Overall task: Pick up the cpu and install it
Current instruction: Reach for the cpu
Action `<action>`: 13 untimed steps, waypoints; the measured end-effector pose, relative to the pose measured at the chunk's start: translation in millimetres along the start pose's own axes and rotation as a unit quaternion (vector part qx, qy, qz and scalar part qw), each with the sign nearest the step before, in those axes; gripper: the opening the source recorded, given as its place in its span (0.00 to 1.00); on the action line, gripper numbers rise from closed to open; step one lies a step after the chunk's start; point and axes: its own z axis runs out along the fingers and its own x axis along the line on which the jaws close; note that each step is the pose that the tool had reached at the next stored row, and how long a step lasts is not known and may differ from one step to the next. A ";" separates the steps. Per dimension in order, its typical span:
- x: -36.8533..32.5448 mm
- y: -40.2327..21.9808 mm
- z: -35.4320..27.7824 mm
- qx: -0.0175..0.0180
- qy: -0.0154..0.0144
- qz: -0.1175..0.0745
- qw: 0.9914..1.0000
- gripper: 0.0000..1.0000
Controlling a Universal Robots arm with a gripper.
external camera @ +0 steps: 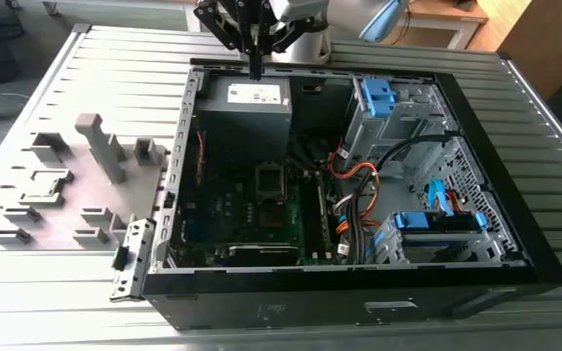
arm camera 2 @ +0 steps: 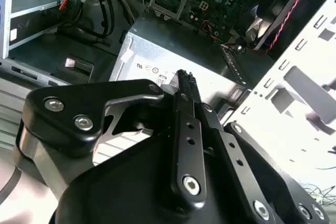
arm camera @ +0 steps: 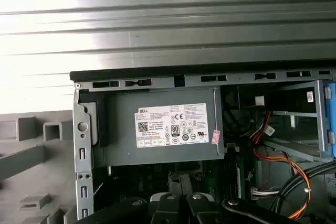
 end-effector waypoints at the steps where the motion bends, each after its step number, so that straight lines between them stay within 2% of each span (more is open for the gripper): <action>1: 0.0 0.0 0.0 0.000 0.000 0.000 1.000 0.11; 13: 1.8 -0.1 -0.1 0.000 0.000 0.000 1.000 0.11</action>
